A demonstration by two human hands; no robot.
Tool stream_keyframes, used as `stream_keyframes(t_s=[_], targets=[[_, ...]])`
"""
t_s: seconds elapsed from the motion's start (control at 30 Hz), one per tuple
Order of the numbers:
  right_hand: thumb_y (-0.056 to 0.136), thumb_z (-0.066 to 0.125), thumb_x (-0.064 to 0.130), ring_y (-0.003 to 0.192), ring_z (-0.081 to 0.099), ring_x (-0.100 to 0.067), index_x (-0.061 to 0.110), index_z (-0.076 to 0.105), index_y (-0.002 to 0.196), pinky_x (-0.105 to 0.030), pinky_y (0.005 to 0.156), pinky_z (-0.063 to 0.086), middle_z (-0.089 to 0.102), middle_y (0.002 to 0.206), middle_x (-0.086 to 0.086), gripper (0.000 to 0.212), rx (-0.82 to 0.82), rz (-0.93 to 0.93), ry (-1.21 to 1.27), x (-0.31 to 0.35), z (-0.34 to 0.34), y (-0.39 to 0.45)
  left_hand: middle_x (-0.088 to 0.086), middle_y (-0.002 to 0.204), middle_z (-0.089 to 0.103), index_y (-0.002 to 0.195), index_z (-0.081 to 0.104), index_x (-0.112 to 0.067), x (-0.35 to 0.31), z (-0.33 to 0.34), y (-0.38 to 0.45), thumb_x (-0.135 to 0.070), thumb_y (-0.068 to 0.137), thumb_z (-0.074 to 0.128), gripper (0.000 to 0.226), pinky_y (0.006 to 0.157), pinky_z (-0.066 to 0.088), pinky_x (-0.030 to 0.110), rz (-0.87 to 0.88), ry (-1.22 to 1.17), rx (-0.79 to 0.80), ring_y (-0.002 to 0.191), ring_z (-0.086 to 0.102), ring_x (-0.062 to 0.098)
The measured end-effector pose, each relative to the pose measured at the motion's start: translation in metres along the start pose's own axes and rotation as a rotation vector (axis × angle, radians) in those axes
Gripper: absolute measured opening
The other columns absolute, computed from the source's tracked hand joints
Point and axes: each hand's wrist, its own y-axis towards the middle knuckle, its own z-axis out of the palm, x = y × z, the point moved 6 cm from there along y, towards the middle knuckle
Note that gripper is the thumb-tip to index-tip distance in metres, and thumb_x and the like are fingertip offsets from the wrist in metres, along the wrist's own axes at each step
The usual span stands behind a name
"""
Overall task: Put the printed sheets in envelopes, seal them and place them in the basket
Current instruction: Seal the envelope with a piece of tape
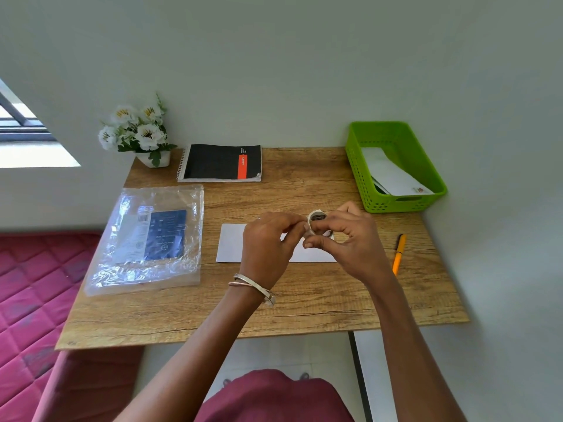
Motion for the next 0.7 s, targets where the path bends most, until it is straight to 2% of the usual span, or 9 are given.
stream_keyframes(t_s=[0.1, 0.2, 0.3, 0.37, 0.43, 0.53, 0.7], targets=[[0.067, 0.074, 0.049, 0.082, 0.048, -0.011, 0.029, 0.074, 0.086, -0.060, 0.074, 0.041, 0.067, 0.073, 0.012, 0.027, -0.006, 0.001, 0.001, 0.001, 0.000, -0.001, 0.001, 0.078, 0.072, 0.084, 0.072, -0.008, 0.002, 0.000, -0.002, -0.014, 0.082, 0.067, 0.008, 0.059, 0.055, 0.037, -0.009, -0.009, -0.022, 0.068, 0.066, 0.014], [0.067, 0.073, 0.051, 0.083, 0.047, -0.006, 0.032, 0.071, 0.090, -0.060, 0.074, 0.042, 0.068, 0.074, 0.012, 0.030, 0.001, 0.009, -0.001, 0.002, 0.000, -0.001, 0.002, 0.078, 0.071, 0.083, 0.070, -0.007, 0.003, 0.001, -0.002, -0.012, 0.083, 0.066, 0.006, 0.060, 0.055, 0.033, -0.022, -0.022, -0.010, 0.068, 0.064, 0.012], [0.068, 0.070, 0.054, 0.085, 0.047, -0.006, 0.038, 0.067, 0.095, -0.060, 0.075, 0.042, 0.068, 0.077, 0.016, 0.031, 0.015, 0.020, -0.018, 0.002, -0.003, -0.001, -0.002, 0.077, 0.069, 0.081, 0.068, -0.012, 0.009, 0.004, 0.000, -0.014, 0.086, 0.065, 0.006, 0.064, 0.051, 0.018, -0.153, -0.094, 0.058, 0.069, 0.061, 0.006], [0.070, 0.068, 0.055, 0.086, 0.046, -0.002, 0.039, 0.065, 0.096, -0.060, 0.076, 0.041, 0.066, 0.081, 0.024, 0.030, 0.026, 0.025, -0.041, 0.001, -0.005, -0.002, -0.007, 0.073, 0.066, 0.079, 0.068, -0.015, 0.016, 0.005, 0.000, -0.017, 0.086, 0.065, 0.007, 0.059, 0.043, 0.009, -0.274, -0.153, 0.099, 0.066, 0.058, 0.002], [0.071, 0.066, 0.055, 0.087, 0.046, 0.000, 0.037, 0.064, 0.095, -0.060, 0.077, 0.041, 0.064, 0.088, 0.029, 0.030, 0.039, 0.028, -0.063, 0.000, -0.008, -0.003, -0.006, 0.071, 0.067, 0.078, 0.068, -0.013, 0.023, 0.006, 0.000, -0.018, 0.085, 0.065, 0.009, 0.056, 0.044, 0.015, -0.360, -0.187, 0.120, 0.065, 0.059, 0.006], [0.075, 0.067, 0.053, 0.088, 0.047, -0.005, 0.032, 0.067, 0.090, -0.061, 0.077, 0.040, 0.066, 0.089, 0.024, 0.026, 0.048, 0.024, -0.084, -0.003, -0.013, -0.005, 0.002, 0.073, 0.071, 0.083, 0.070, -0.007, 0.029, 0.007, -0.002, -0.013, 0.085, 0.064, 0.008, 0.066, 0.052, 0.030, -0.483, -0.352, 0.148, 0.069, 0.066, 0.017], [0.075, 0.066, 0.057, 0.089, 0.049, -0.005, 0.031, 0.069, 0.086, -0.062, 0.080, 0.040, 0.066, 0.088, 0.028, 0.028, 0.048, 0.050, -0.093, -0.005, -0.020, -0.009, 0.011, 0.078, 0.072, 0.088, 0.067, -0.001, 0.033, 0.011, -0.009, -0.008, 0.088, 0.059, 0.010, 0.070, 0.055, 0.029, -0.678, -0.596, 0.188, 0.071, 0.069, 0.015]])
